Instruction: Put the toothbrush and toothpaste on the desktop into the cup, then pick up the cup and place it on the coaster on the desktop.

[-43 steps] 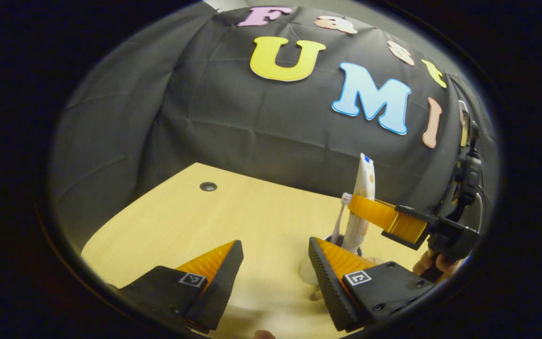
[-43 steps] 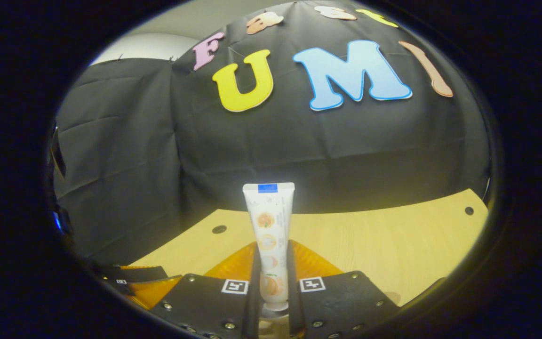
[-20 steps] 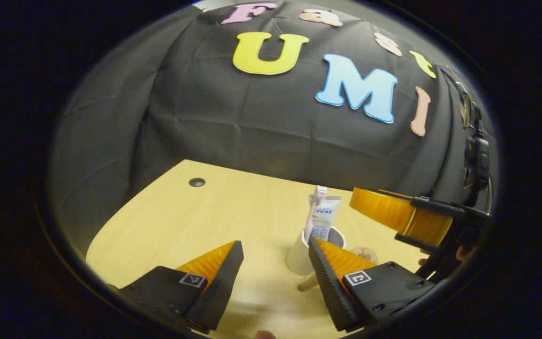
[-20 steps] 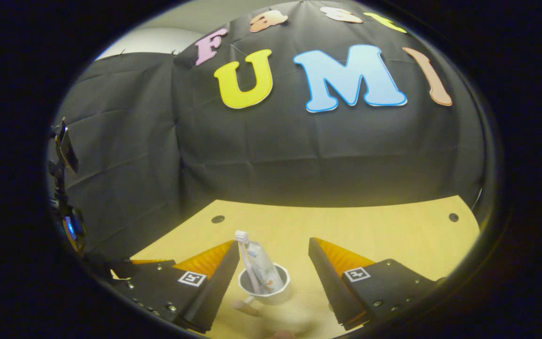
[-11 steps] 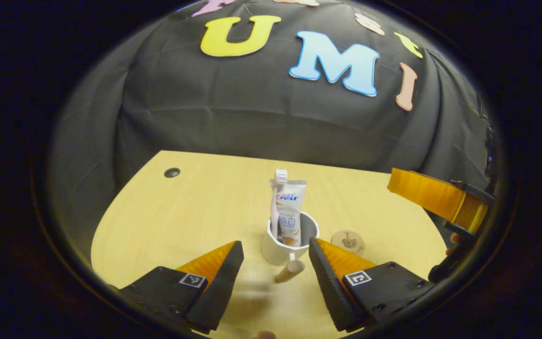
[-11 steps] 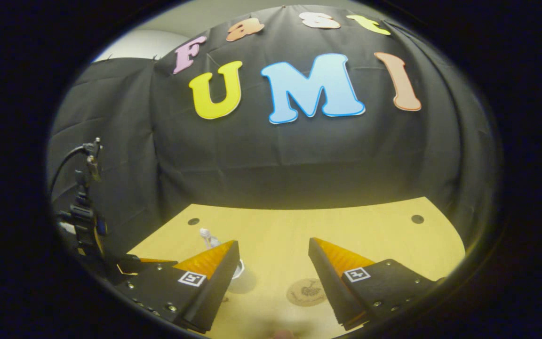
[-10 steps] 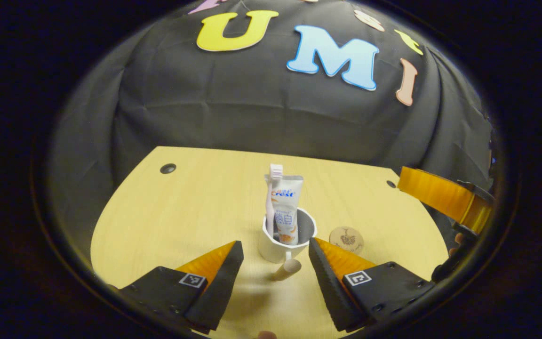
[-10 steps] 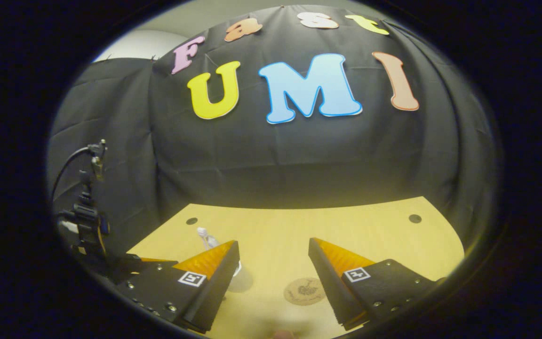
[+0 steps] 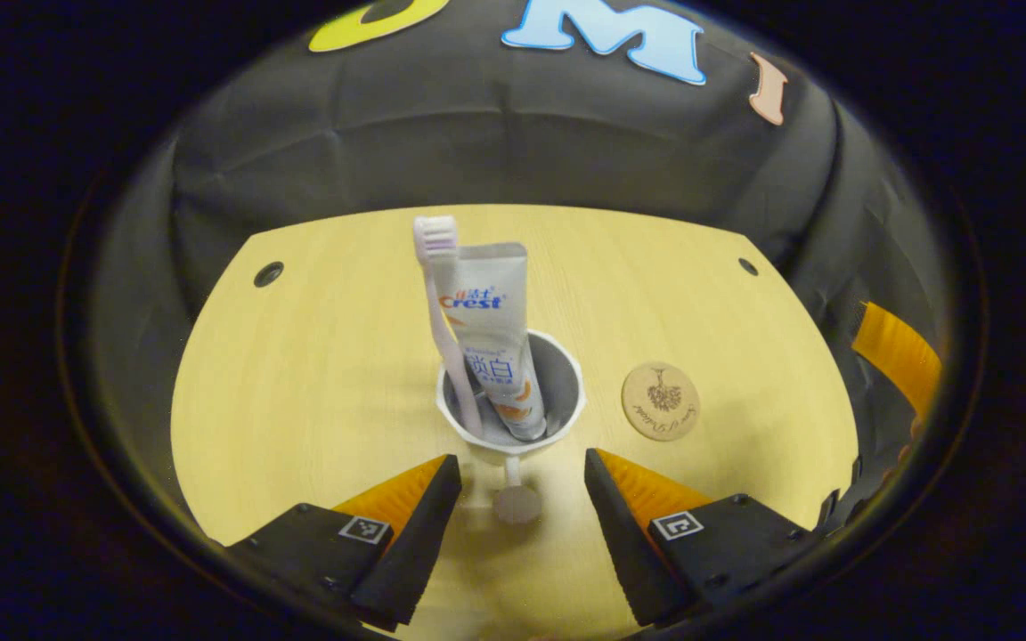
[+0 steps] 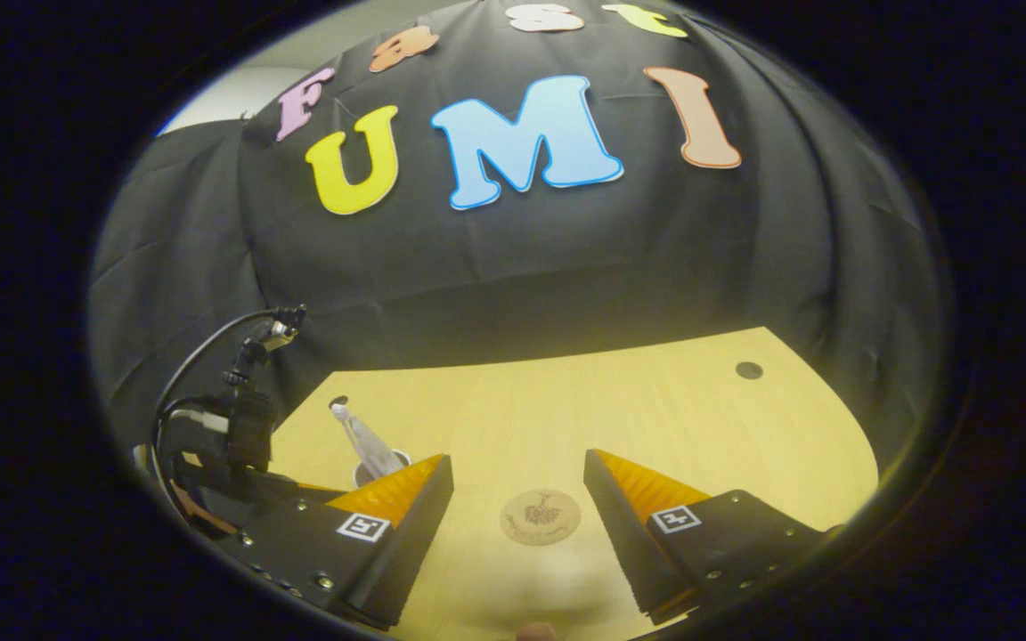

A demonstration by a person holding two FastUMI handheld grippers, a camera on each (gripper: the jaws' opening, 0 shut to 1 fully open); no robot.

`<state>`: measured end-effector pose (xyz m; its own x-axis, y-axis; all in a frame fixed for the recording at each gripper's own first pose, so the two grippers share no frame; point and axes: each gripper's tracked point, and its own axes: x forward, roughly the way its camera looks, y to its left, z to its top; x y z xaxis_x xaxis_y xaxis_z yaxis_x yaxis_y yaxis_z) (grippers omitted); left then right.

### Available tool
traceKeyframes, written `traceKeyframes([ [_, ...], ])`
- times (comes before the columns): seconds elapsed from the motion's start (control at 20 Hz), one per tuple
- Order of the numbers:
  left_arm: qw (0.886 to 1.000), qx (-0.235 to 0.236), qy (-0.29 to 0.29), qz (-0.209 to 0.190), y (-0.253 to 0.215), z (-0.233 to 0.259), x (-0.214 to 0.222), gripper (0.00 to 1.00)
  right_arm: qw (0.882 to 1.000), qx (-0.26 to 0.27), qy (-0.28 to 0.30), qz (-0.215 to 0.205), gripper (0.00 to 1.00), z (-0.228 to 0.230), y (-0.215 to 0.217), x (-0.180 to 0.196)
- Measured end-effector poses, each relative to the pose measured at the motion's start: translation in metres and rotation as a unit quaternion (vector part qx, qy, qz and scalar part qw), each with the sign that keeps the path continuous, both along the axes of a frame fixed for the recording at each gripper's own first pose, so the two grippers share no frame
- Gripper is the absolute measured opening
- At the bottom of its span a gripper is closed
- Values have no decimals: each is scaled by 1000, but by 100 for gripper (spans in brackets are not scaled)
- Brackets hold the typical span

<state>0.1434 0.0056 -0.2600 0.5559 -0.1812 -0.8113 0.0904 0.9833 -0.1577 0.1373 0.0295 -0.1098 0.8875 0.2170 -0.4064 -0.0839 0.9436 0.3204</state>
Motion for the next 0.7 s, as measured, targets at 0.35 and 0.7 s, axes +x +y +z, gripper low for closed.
traceKeyframes([
  [0.35,999,7,42,6,0,-33,9,91,999,9,51,-12,91,-31,-13,-4],
  [0.7,997,23,70,0,3,-51,12,72,996,17,82,-14,91,-48,-18,-9],
])
